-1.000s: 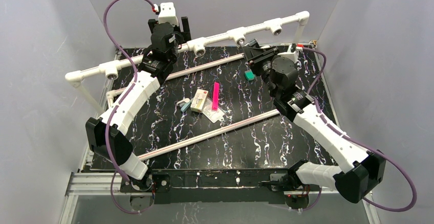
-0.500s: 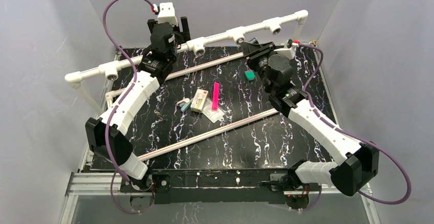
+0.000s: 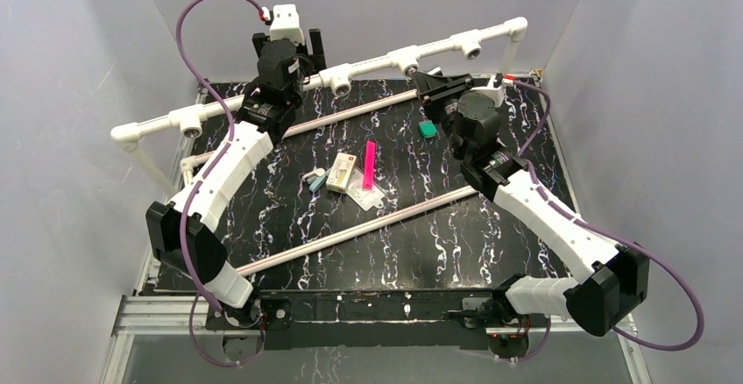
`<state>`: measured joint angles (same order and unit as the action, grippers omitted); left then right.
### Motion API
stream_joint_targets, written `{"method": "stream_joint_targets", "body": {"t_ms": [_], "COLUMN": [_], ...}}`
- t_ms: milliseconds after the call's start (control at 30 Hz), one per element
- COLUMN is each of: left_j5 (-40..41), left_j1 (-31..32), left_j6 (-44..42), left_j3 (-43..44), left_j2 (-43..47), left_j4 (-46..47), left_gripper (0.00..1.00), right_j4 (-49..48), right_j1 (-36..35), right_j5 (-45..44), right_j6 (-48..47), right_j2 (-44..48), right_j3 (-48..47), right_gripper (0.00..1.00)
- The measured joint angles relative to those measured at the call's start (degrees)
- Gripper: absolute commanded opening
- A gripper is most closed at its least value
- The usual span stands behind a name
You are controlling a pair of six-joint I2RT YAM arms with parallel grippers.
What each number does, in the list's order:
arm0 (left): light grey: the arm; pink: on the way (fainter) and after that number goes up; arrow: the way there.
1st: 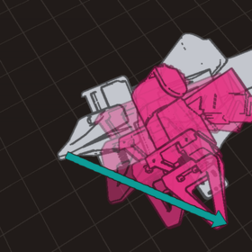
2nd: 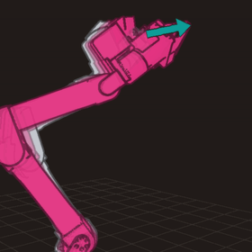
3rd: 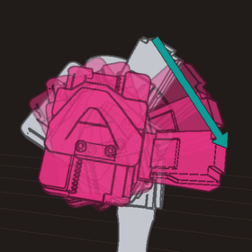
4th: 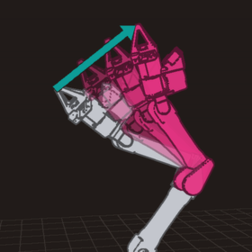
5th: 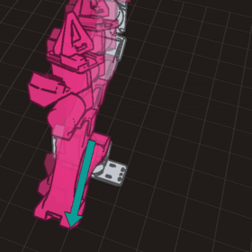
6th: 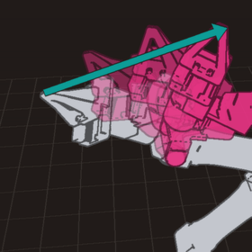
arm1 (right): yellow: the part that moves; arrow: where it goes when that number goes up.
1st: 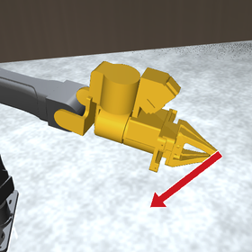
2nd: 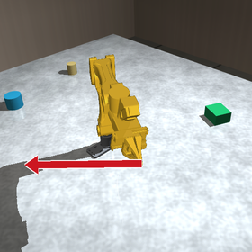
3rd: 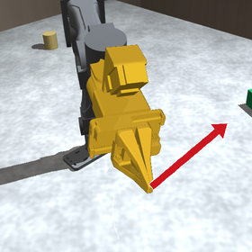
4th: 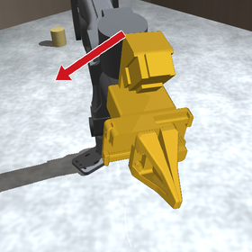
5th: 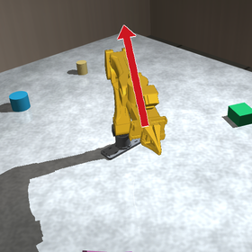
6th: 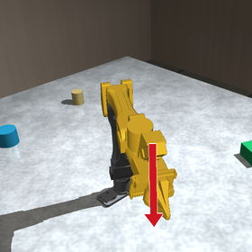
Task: Install the water faucets
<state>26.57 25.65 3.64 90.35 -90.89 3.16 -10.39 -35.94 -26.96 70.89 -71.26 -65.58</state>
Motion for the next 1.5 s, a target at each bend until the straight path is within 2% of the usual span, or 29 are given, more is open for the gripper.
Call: {"method": "stream_joint_targets", "body": {"t_ms": [533, 900, 1033, 1200, 1333, 1500], "left_j5": [0.0, -0.2, -0.2, -0.2, -1.4, -2.1], "left_j1": [-0.1, -0.2, -0.2, -0.2, 0.1, 0.1], "left_j6": [0.0, 0.2, 0.2, 0.3, 0.7, 1.0], "left_j3": [0.0, -0.3, -0.4, -0.7, -1.0, -1.1], "left_j2": [0.0, 0.0, 0.2, 0.4, 1.2, 1.5], "left_j4": [0.0, 0.5, 0.5, 0.5, -0.5, -1.3], "left_gripper": [0.79, 0.79, 0.79, 0.79, 0.79, 0.79], "right_j4": [4.1, 5.2, 5.2, 5.2, 3.8, 1.7], "right_j1": [0.7, 1.0, 1.0, 1.0, 1.0, 1.0], "right_j5": [1.8, 3.3, 3.6, 3.8, 5.3, 6.0], "right_j6": [22.9, 30.0, 30.4, 29.9, 29.3, 28.4], "right_j2": [-0.5, -0.5, -0.4, -0.3, -0.8, -0.9], "right_j3": [-0.3, -0.3, -0.3, -0.3, -0.3, -0.3], "right_gripper": [0.01, 0.01, 0.19, 0.45, 0.58, 0.66]}}
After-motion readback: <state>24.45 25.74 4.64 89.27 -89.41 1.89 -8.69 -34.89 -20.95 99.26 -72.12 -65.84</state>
